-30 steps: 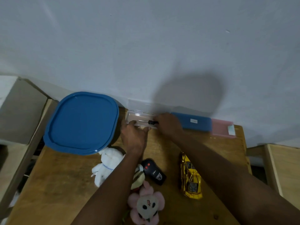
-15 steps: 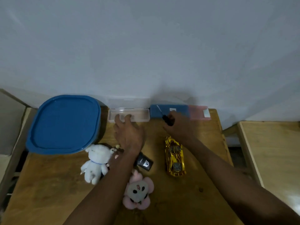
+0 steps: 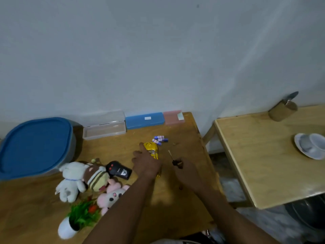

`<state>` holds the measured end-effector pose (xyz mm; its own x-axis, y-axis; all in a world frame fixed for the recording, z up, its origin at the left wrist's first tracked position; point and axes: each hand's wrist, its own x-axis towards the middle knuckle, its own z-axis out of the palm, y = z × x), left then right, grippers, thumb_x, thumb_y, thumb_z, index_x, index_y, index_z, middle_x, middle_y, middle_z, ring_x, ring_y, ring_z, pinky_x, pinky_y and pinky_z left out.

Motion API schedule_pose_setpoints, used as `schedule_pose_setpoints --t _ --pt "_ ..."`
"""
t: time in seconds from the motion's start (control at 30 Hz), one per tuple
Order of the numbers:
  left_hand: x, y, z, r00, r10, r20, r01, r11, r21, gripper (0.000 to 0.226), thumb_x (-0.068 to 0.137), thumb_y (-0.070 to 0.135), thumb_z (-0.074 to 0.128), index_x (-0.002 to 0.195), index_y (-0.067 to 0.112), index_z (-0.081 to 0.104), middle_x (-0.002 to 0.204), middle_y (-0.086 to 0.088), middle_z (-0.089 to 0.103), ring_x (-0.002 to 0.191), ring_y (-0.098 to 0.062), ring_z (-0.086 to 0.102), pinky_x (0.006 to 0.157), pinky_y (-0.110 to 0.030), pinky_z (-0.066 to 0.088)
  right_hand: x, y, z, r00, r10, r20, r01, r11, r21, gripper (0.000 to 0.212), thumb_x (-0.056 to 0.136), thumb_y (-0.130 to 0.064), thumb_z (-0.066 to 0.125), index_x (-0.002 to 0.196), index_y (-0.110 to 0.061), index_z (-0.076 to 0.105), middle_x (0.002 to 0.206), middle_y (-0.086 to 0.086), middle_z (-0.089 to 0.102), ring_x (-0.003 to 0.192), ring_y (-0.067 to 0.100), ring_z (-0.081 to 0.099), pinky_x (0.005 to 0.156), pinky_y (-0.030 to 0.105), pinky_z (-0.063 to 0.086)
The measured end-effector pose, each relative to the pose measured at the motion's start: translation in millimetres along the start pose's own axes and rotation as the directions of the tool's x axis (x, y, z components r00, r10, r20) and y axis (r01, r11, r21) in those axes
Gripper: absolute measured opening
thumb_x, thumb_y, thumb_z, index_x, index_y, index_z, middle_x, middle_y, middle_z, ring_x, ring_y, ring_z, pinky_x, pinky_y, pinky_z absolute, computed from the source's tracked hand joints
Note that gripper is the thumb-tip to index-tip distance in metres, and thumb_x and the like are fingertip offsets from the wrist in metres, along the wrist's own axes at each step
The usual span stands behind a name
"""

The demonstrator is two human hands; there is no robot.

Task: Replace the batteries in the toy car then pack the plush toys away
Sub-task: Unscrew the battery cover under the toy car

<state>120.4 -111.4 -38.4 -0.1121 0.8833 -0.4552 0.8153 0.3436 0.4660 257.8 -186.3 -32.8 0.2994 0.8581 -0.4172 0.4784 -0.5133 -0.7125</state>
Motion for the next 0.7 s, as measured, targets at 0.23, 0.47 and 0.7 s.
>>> schedule_pose_setpoints --t 0.23,0.47,0.7 --pt "-19.7 -19.2 -20.6 0.999 -0.019 0.042 0.038 0.848 -0.528 0.080 0.070 0.040 0.081 0.137 0.024 0.042 0.124 -0.009 0.062 0.108 -0.030 0.063 0.091 -0.039 0.050 -17.5 -2.2 -20.2 0.996 0.007 0.094 -0.020 0.990 0.140 0.011 0.090 -0.024 0.053 0.095 -0.022 0.063 0.078 -0.002 0.063 0.064 0.014 0.058 0.060 0.035 0.049" --pt "-46.5 -54.0 -56.4 0.881 0.251 0.402 0.372 0.160 -0.914 0.076 0.069 0.030 0.070 0.136 -0.004 0.055 0.116 -0.029 0.062 0.098 -0.039 0.065 0.089 -0.048 0.053 -29.1 -35.7 -37.3 0.950 -0.255 0.179 0.223 0.958 0.182 0.017 0.093 -0.017 0.054 0.083 -0.021 0.066 0.064 -0.006 0.058 0.055 0.000 0.050 0.055 0.023 0.040" --pt "-70.4 -39.5 -70.3 0.900 0.332 0.283 0.235 0.179 -0.955 0.039 0.080 0.023 0.064 0.111 -0.001 0.067 0.097 -0.024 0.069 0.079 -0.034 0.068 0.074 -0.039 0.058 -45.9 -61.2 -54.1 0.853 -0.509 0.116 0.491 0.857 0.157 0.011 0.091 -0.028 0.065 0.091 -0.022 0.074 0.065 -0.015 0.063 0.063 0.003 0.057 0.060 0.026 0.045"
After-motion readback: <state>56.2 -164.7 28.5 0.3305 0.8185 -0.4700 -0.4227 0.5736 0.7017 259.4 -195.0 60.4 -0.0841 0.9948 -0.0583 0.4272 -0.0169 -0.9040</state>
